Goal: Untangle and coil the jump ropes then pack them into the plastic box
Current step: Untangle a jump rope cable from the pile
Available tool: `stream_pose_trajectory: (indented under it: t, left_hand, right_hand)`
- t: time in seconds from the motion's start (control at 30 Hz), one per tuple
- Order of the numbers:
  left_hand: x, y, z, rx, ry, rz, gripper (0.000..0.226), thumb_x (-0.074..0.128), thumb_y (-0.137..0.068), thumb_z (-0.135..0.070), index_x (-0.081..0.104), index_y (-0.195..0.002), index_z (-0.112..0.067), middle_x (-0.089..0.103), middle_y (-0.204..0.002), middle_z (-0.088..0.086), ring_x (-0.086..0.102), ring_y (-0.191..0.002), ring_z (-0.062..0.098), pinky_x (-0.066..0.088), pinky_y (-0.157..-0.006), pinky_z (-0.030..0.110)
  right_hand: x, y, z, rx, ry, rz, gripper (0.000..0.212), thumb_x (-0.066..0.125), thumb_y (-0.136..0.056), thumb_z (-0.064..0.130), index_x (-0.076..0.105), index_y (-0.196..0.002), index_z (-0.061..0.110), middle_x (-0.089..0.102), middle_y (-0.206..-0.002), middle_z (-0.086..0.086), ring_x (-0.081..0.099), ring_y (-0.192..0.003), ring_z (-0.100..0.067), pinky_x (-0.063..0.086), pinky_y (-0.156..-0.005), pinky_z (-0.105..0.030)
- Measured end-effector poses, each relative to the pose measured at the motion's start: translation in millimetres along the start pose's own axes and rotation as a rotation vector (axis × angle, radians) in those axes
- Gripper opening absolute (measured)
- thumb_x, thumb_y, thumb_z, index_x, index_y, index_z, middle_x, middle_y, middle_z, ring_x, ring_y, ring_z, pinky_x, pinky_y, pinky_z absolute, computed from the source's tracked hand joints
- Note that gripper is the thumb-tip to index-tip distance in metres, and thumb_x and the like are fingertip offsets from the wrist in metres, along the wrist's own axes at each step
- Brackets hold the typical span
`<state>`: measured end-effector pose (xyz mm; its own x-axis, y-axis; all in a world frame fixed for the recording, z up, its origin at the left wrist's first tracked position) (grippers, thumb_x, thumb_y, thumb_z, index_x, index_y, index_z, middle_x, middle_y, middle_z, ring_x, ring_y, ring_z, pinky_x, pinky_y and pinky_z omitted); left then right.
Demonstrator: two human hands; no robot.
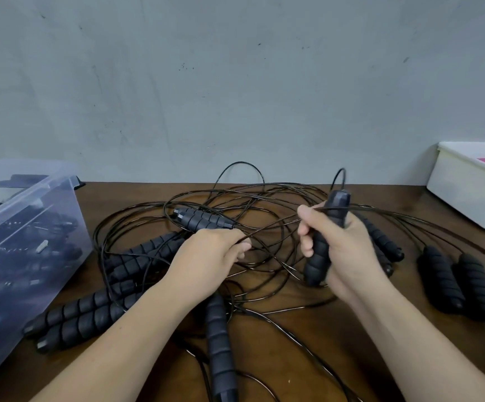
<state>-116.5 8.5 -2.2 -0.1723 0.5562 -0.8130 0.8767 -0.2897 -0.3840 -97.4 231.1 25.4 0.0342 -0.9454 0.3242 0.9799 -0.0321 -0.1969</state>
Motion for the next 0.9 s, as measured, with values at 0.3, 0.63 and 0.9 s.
stream_pose_trajectory:
  t: [0.3, 0.63, 0.9]
  left_hand:
    - [-3, 10, -24, 0.171, -0.037, -0.067, 0.033, 0.049, -0.098, -0.022, 0.072, -0.121, -0.028, 0.071, -0.100, -0.011, 0.068, -0.092, 0.014, 0.057, -0.076, 0.039]
    - [7, 10, -24, 0.133, -0.030, 0.020, 0.028, 0.042, -0.099, -0.046, 0.064, -0.098, -0.028, 0.062, -0.084, -0.011, 0.060, -0.081, 0.008, 0.054, -0.070, 0.037]
    - [10, 4, -2, -0.027, -0.052, 0.085, 0.022, 0.046, -0.109, -0.040, 0.067, -0.110, -0.035, 0.071, -0.089, -0.016, 0.067, -0.086, 0.001, 0.059, -0.080, 0.037]
  right_hand:
    - [26, 17, -29, -0.082, 0.517, 0.180, 0.017, 0.084, -0.092, 0.022, 0.069, -0.095, 0.013, 0.073, -0.077, -0.012, 0.063, -0.058, -0.020, 0.056, -0.056, -0.037]
    - [26, 19, -20, -0.190, 0.471, 0.163, 0.008, 0.077, -0.097, 0.009, 0.071, -0.091, 0.009, 0.073, -0.072, -0.010, 0.062, -0.055, -0.022, 0.055, -0.054, -0.034]
    - [-3, 1, 7, -0.017, -0.070, -0.047, 0.013, 0.071, -0.096, 0.011, 0.063, -0.086, 0.012, 0.059, -0.072, -0.009, 0.046, -0.055, -0.020, 0.041, -0.052, -0.030]
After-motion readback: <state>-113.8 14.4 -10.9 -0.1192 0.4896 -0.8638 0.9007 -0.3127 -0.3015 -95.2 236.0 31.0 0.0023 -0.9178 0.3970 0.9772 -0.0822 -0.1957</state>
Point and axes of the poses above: each hand's wrist, its own y-axis away from the middle knuckle, its own x-axis out of the palm, z = x × y, the point moved 4 cm from there along -y, towards the middle knuckle
